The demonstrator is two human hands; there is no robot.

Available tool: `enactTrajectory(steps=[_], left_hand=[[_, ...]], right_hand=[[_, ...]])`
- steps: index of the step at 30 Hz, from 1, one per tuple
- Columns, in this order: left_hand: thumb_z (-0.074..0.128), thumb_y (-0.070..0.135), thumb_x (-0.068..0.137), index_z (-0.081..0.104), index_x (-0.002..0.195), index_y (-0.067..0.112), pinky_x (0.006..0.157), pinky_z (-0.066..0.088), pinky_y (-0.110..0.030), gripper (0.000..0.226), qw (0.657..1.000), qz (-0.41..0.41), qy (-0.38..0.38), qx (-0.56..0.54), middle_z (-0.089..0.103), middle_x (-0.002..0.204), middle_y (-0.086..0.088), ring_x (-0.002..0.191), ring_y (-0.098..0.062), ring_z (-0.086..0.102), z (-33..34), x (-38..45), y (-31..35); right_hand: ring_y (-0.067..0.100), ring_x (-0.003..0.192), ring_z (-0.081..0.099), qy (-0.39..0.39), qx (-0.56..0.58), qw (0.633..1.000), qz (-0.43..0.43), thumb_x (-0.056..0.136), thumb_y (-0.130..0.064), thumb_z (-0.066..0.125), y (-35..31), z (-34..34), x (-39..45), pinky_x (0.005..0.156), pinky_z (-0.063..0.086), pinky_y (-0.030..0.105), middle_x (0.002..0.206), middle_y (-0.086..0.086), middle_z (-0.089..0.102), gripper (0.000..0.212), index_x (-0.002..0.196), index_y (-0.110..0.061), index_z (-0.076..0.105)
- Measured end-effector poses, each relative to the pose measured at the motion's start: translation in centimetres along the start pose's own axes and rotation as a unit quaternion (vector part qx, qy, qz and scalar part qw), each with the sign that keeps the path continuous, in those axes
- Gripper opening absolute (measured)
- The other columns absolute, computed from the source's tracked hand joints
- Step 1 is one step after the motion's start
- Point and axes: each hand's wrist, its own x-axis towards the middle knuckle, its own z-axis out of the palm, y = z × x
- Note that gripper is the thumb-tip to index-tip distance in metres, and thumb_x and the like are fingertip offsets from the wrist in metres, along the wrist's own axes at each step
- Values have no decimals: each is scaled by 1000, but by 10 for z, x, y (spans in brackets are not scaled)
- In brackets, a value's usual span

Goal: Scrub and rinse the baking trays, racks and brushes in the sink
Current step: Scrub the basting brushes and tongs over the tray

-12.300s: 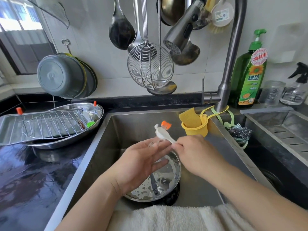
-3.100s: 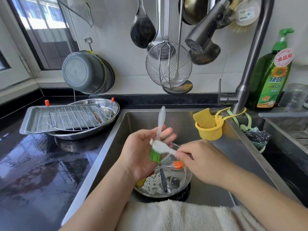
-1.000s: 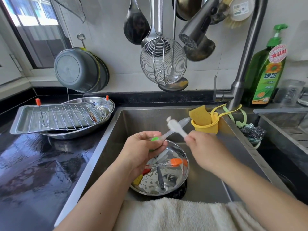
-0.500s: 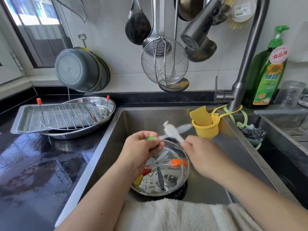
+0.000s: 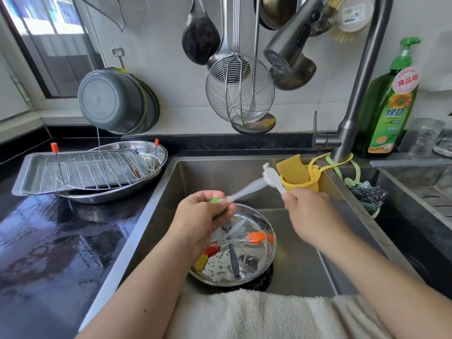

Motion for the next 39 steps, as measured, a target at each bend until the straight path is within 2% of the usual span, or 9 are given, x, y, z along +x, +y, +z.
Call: enactTrajectory(steps=[5,9,13,18,22,27,32,35,39], left_hand=[[65,-14,92,65,99,-4,76,65,-30,13,1000,-2,4,11,69,86,-16,75,-22,74,1,0,-1],[64,-15,92,66,99,-5,78,65,-32,12,1000,-1,7,9,71,86,-16,77,-23,75,0,1,-1],[63,-14,93,66,102,-5,77,64,-30,13,1000,3,3,27,73,85,-14,79,-23,75,1,1,-3],[64,-14,93,66,96,-2,82,64,-34,12,999,18,-3,32,73,91,-18,83,-26,76,2,1,-2],[63,-15,92,66,94,-1,79,64,-32,14,998,36,-10,51,75,92,-20,85,-28,76,4,-1,-3],[64,-16,92,64,100,-4,80,64,-31,14,998,56,-18,28,77,97,-23,93,-32,78,6,-4,1],[65,-17,91,64,98,-5,80,64,-32,14,992,94,-16,87,77,96,-23,94,-33,78,7,-5,-1],[68,-16,90,62,97,-2,76,63,-28,17,972,165,-1,168,80,94,-12,87,-25,79,5,-5,1],[80,-3,85,66,87,17,75,60,-25,24,910,261,37,321,79,88,4,83,-10,76,5,-5,2]], right_hand=[[23,68,52,-60,6,996,-72,105,-36,45,-12,14,-13,57,37,36,69,2,57,37,75,-18,56],[28,74,55,-1,0,1000,16,107,-37,40,1,2,2,62,44,37,75,3,56,36,83,-18,59],[24,71,56,-75,4,995,-71,106,-37,42,-13,12,-15,61,43,38,74,4,61,37,81,-17,62],[29,76,55,3,-18,1000,12,108,-37,36,-1,2,2,62,42,37,76,3,55,37,80,-20,53],[20,67,54,-81,4,991,-102,106,-38,43,-18,14,-21,57,39,35,68,-2,57,39,73,-20,53],[20,67,51,-12,-18,998,-56,108,-38,39,-12,6,-9,50,31,31,72,-2,54,35,77,-23,49],[24,67,54,-62,2,993,-104,106,-38,42,-20,12,-18,57,40,40,69,1,57,41,68,-22,47],[20,65,49,-24,-21,998,-47,107,-38,39,-10,5,-8,49,29,33,71,0,55,41,71,-23,46],[27,74,60,-91,44,991,-87,107,-37,41,-22,12,-22,66,48,41,76,6,65,42,81,-14,64]])
